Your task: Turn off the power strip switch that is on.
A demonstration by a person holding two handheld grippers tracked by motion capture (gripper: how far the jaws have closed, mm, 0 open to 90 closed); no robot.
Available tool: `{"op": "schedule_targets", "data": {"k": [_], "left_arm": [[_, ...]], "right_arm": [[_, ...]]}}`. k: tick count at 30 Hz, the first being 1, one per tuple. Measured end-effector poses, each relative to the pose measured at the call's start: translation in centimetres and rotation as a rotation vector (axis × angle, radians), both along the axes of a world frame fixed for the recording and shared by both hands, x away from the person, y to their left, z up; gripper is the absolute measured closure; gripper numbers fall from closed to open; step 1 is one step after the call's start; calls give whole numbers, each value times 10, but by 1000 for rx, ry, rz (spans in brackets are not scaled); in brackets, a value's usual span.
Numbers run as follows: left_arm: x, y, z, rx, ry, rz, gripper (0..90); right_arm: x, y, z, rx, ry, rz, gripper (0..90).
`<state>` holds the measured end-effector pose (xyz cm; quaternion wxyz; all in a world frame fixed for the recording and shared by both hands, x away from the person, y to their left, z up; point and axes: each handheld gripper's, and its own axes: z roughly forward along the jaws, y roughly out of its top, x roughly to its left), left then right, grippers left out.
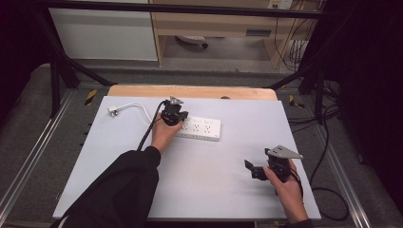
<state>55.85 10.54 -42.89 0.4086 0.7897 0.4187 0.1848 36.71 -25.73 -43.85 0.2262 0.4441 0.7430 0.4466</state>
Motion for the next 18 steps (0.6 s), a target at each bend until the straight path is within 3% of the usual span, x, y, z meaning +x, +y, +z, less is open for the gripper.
{"op": "schedule_targets", "data": {"k": [18], "left_arm": [[-3,-11,-2,13,-9,-21,900]], "right_arm": [[0,0,0,1,0,1,36]]}}
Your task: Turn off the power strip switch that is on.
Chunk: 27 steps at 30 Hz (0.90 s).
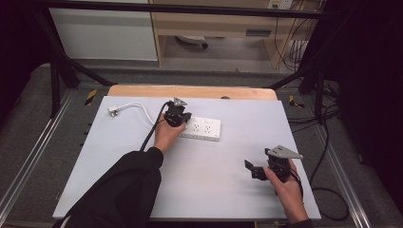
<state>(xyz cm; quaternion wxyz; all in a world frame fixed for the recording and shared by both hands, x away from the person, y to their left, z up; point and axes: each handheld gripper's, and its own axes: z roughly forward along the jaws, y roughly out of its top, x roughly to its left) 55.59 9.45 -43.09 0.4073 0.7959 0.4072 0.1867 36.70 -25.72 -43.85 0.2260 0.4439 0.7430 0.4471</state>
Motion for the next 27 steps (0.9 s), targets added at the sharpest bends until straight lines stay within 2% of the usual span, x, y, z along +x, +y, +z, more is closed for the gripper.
{"op": "schedule_targets", "data": {"k": [27], "left_arm": [[0,-8,-4,0,4,-9,900]], "right_arm": [[0,0,0,0,0,-1,36]]}}
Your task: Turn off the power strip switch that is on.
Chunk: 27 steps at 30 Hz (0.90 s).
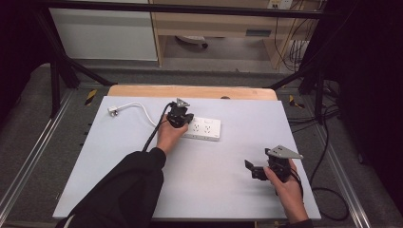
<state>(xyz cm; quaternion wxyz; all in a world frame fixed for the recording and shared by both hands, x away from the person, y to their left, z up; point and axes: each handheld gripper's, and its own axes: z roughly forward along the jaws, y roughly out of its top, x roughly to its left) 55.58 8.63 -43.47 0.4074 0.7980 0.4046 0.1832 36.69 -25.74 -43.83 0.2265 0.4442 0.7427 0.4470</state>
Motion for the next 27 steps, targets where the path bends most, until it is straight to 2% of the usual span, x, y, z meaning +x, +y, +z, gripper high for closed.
{"op": "schedule_targets", "data": {"k": [7,12,15,23,27], "left_arm": [[1,4,2,12,-15,18,900],[1,4,1,20,-8,18,900],[1,5,1,9,1,20,900],[0,3,2,31,0,13,900],[-1,0,1,57,-6,11,900]], "right_arm": [[0,0,0,0,0,0,35],[0,0,0,-1,0,1,35],[0,0,0,-3,0,2,35],[0,0,0,-2,0,1,35],[-1,0,0,-2,-1,-1,35]]}}
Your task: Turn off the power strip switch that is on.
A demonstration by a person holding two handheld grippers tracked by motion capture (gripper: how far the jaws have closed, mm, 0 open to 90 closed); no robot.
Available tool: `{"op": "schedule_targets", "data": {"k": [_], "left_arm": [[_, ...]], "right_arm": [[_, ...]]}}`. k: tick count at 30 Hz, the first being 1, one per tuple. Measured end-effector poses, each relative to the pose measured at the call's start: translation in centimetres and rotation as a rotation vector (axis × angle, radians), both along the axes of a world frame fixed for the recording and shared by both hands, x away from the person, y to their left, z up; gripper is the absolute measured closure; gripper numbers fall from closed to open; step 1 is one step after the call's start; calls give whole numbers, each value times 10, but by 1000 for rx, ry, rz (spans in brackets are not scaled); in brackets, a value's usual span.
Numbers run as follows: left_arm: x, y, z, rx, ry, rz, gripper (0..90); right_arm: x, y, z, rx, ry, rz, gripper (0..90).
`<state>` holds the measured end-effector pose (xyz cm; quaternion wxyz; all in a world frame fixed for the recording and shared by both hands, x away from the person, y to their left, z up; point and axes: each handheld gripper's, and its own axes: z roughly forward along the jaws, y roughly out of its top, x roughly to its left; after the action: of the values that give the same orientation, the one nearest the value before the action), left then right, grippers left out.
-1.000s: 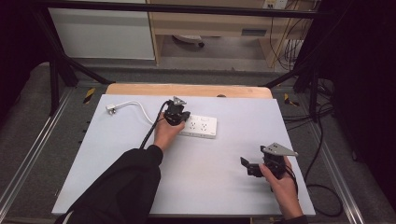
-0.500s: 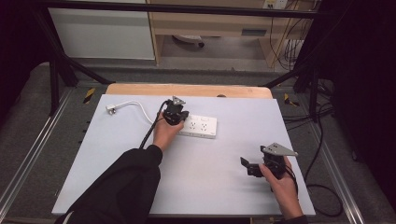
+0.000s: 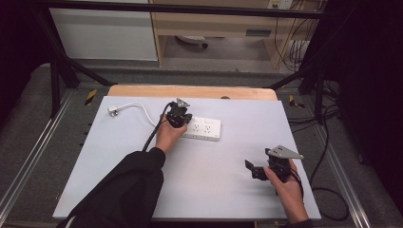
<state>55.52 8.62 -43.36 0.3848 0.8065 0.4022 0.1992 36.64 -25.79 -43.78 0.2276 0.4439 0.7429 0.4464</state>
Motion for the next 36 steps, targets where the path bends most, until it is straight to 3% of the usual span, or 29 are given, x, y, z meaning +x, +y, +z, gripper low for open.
{"op": "schedule_targets", "data": {"k": [4,12,18,25,36], "left_arm": [[0,0,0,-21,9,-3,900],[1,3,4,-45,-20,10,900],[0,4,5,-44,-5,3,900],[-2,5,9,-68,-21,-4,898],[-3,5,12,-76,-27,-11,789]], "right_arm": [[0,0,0,0,2,1,35],[0,0,0,3,1,1,35],[0,0,0,3,-1,1,35],[0,0,0,4,0,2,35],[0,0,0,1,1,3,34]]}}
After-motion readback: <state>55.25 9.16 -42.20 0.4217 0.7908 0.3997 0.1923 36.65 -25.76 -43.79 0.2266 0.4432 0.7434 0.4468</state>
